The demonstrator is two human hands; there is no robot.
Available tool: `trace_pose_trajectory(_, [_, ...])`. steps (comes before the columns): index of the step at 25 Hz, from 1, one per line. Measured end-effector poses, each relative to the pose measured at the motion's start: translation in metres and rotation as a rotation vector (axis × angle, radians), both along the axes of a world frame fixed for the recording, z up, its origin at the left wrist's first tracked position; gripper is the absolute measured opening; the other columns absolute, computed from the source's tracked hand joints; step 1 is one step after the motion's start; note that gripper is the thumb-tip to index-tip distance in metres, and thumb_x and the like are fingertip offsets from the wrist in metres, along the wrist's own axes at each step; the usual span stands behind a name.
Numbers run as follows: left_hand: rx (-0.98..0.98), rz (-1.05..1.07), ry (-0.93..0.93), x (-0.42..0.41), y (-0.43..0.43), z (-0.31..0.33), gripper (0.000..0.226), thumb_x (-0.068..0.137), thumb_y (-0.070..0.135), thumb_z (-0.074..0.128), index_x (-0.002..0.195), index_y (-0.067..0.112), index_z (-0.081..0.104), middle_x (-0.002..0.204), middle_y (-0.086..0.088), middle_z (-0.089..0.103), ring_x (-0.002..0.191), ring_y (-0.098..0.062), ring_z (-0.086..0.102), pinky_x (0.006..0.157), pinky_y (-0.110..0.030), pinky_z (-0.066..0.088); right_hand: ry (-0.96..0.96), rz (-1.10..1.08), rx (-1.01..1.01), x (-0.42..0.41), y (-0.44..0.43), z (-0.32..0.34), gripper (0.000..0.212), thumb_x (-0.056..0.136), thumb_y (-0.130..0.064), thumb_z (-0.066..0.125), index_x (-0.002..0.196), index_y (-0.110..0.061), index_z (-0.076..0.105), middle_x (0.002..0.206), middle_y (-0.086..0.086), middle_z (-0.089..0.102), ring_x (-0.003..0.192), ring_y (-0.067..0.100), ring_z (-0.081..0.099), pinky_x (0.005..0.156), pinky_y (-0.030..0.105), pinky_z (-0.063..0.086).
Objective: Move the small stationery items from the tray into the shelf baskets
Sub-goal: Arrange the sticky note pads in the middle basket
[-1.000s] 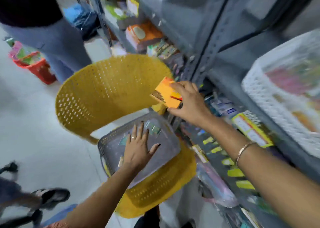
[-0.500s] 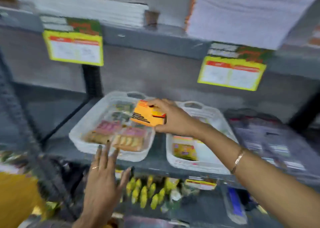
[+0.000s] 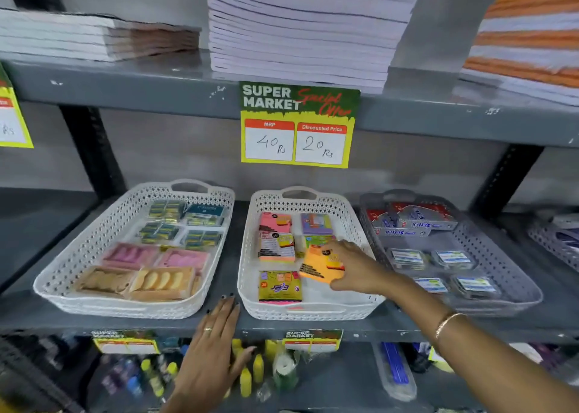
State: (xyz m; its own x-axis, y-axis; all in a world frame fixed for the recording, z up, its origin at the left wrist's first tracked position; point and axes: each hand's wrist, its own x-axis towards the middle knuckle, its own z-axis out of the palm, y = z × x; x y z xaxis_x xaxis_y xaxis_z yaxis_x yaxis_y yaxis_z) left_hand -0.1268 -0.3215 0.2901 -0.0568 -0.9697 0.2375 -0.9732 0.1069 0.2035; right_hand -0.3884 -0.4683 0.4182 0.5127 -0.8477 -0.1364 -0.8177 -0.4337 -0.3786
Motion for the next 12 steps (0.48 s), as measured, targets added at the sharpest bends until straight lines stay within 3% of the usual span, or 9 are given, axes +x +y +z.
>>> trace_pose_trajectory(4, [0.064, 0.044, -0.043, -0.005, -0.006, 0.004, 0.08, 0.092, 0.066, 0.013, 0.131, 0.004, 0.046, 0.133, -0.011, 0.054, 0.121, -0.024, 0.049, 0.107, -0.031, 0.01, 0.114, 0.067, 0.079, -0.006, -0.004, -0.018, 0.073, 0.074, -0.011, 0.07, 0.134, -0.018, 0.03, 0.139, 0.008, 0.035, 0.124, 0.022, 0.037, 0.093, 0.029, 0.038])
trace_pose_trajectory(9, [0.062, 0.064, -0.051, -0.006, -0.004, 0.004, 0.084, 0.09, 0.067, 0.01, 0.135, 0.004, 0.042, 0.136, -0.012, 0.05, 0.123, -0.026, 0.047, 0.108, -0.036, 0.016, 0.257, 0.129, 0.111, -0.007, -0.011, -0.029, 0.067, 0.081, -0.005, 0.065, 0.133, -0.016, 0.025, 0.143, 0.011, 0.031, 0.123, 0.026, 0.044, 0.089, 0.028, 0.039])
trace_pose_trajectory(12, [0.063, 0.067, -0.055, -0.007, -0.004, 0.005, 0.085, 0.09, 0.067, 0.009, 0.134, 0.003, 0.044, 0.136, -0.013, 0.05, 0.123, -0.027, 0.048, 0.105, -0.038, 0.021, 0.362, 0.134, 0.112, -0.003, -0.014, -0.034, 0.076, 0.086, -0.003, 0.057, 0.145, -0.011, 0.009, 0.152, 0.014, 0.016, 0.136, 0.03, 0.03, 0.104, 0.034, 0.034])
